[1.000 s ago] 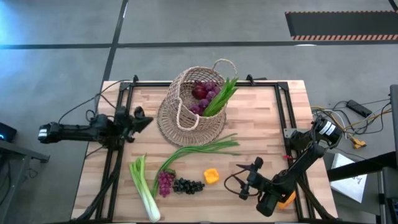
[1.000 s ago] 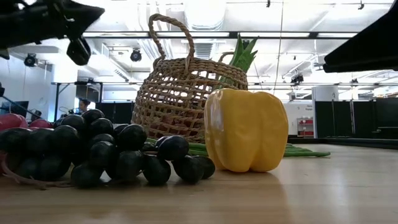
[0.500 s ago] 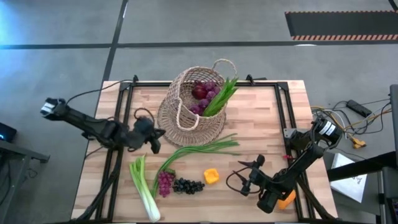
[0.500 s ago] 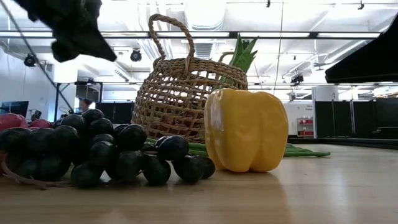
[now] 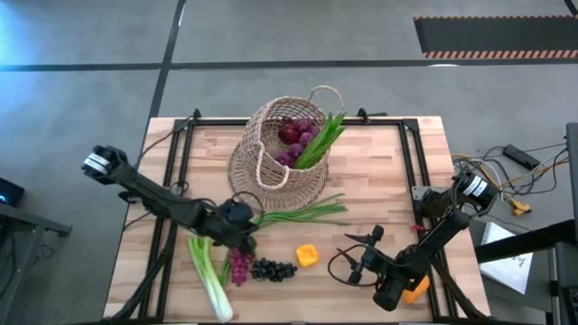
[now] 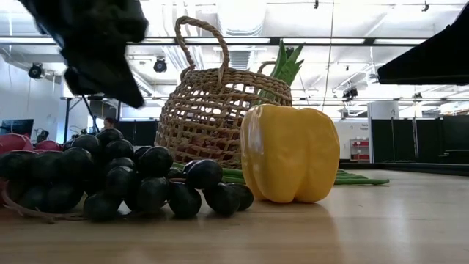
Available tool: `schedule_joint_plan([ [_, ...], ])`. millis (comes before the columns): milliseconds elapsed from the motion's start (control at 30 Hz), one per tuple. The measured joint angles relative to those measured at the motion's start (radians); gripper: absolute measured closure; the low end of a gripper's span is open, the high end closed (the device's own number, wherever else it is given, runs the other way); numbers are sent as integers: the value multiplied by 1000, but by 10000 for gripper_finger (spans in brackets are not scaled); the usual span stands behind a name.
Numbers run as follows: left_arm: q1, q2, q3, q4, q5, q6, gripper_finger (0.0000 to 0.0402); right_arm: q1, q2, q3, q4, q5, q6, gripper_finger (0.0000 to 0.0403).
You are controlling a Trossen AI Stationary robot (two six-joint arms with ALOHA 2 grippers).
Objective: Build produce basket
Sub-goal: Put the green celery into the brown basket
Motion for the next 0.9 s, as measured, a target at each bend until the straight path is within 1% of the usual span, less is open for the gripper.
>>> schedule_joint_plan([
  [67, 17, 40, 37, -39, 60, -14, 402, 0, 0, 0, 0, 0, 0, 182],
  [100, 20, 56, 61, -95, 95, -37, 402, 0, 0, 0, 0, 0, 0, 182],
  [300, -16, 129, 240, -620, 272, -216, 395, 0, 0, 0, 3, 3, -26, 182],
  [400, -54, 139, 301, -818, 333, -299, 368, 0, 0, 0, 4, 21, -28, 182],
  [467, -84, 130, 315, -893, 367, -370, 339, 0, 0, 0, 3, 26, -30, 182],
  [600, -171, 97, 279, -887, 452, -561, 261, 0, 0, 0, 3, 31, -36, 182],
  [733, -283, 79, 212, -810, 503, -849, 176, 0, 0, 0, 3, 44, -39, 182],
  [833, -353, 76, 173, -747, 506, -1051, 123, 0, 0, 0, 3, 44, -48, 182],
  [900, -387, 76, 156, -724, 503, -1152, 95, 0, 0, 0, 3, 44, -63, 182],
])
